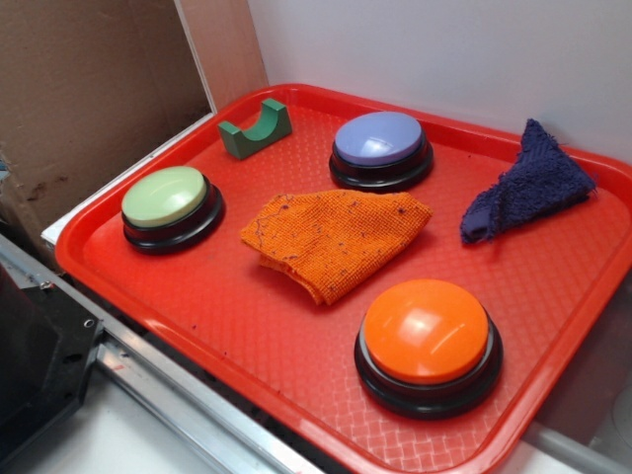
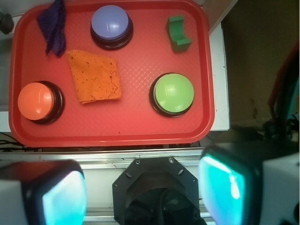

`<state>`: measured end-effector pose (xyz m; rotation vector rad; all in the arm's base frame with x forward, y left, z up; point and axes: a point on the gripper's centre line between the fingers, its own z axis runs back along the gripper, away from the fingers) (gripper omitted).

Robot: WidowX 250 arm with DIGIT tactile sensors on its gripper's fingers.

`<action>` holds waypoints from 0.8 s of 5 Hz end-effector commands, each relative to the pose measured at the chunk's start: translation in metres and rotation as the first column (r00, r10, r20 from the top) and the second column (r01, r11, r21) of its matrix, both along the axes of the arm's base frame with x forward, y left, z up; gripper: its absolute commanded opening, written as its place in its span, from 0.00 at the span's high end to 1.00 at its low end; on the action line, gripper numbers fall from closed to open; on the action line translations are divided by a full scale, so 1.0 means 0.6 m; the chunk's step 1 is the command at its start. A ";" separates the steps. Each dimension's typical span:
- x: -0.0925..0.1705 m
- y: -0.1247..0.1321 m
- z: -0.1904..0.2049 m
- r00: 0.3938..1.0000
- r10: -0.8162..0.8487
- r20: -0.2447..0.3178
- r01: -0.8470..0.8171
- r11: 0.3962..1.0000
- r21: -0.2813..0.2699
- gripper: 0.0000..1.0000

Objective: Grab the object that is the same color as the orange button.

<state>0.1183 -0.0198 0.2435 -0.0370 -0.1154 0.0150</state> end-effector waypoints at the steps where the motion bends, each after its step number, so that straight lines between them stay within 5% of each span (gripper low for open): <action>1: 0.000 0.000 0.000 1.000 0.000 0.000 0.000 1.000 0.000 0.00; 2: 0.049 -0.008 0.023 1.000 -0.014 -0.006 0.014 0.999 -0.032 0.00; 3: 0.111 -0.024 0.013 0.997 -0.059 -0.044 0.059 0.998 -0.006 0.00; 4: 0.173 -0.076 -0.051 0.971 -0.180 -0.157 0.189 0.981 0.044 0.00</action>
